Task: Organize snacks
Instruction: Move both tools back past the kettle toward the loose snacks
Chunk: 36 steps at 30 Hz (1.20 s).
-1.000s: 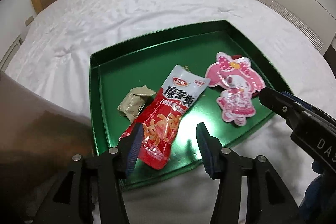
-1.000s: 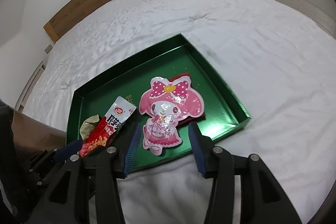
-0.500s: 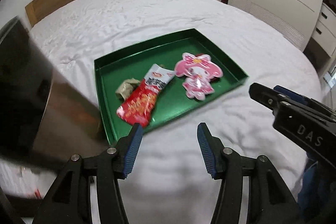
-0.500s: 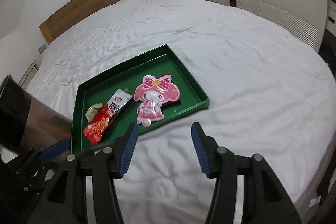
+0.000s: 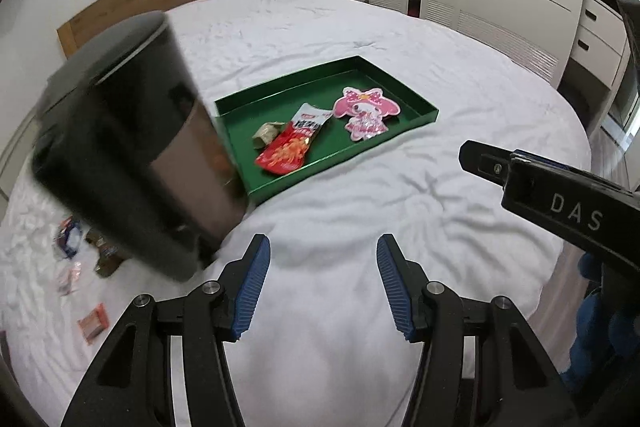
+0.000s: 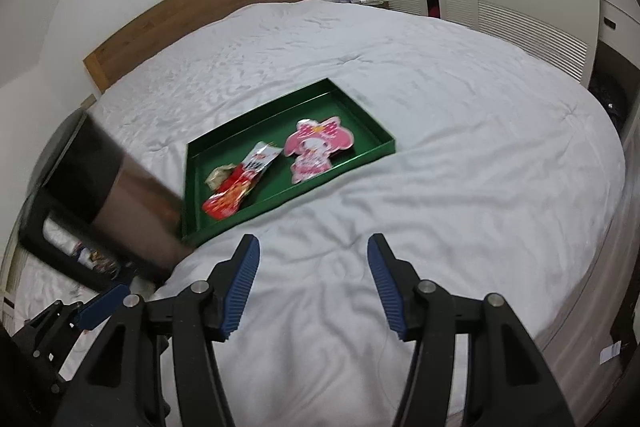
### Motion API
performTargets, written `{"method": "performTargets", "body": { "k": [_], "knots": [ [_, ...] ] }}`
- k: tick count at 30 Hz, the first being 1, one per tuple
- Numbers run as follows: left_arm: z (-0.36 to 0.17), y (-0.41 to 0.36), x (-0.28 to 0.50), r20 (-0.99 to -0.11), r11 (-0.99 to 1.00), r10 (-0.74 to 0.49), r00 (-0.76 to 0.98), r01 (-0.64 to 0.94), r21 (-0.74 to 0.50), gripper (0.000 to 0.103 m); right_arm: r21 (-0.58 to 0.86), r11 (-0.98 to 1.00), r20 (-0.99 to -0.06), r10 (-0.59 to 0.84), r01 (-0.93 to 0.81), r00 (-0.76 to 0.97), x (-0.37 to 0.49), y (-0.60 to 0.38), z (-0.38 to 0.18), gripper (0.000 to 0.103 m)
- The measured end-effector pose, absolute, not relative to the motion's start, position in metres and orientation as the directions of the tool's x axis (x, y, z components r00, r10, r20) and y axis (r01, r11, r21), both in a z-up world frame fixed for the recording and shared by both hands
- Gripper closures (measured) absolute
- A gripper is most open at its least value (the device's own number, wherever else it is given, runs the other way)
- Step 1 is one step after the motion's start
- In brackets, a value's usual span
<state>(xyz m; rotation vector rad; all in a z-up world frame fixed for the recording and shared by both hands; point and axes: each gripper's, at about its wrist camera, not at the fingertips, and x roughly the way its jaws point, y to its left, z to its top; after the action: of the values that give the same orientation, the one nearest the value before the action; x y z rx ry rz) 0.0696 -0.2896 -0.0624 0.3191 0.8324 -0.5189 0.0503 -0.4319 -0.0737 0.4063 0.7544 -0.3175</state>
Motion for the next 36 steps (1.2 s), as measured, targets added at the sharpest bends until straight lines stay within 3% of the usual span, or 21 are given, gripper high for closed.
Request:
{"method": "performTargets", "body": {
  "k": [36],
  "knots": [
    [-0.074, -0.128, 0.022, -0.750, 0.920, -0.197, 0.631, 0.383, 0.081, 0.053, 0.204, 0.953, -0.708, -0.015, 0.225, 0.706, -0.008, -0.270, -0.072, 0.000]
  ]
}}
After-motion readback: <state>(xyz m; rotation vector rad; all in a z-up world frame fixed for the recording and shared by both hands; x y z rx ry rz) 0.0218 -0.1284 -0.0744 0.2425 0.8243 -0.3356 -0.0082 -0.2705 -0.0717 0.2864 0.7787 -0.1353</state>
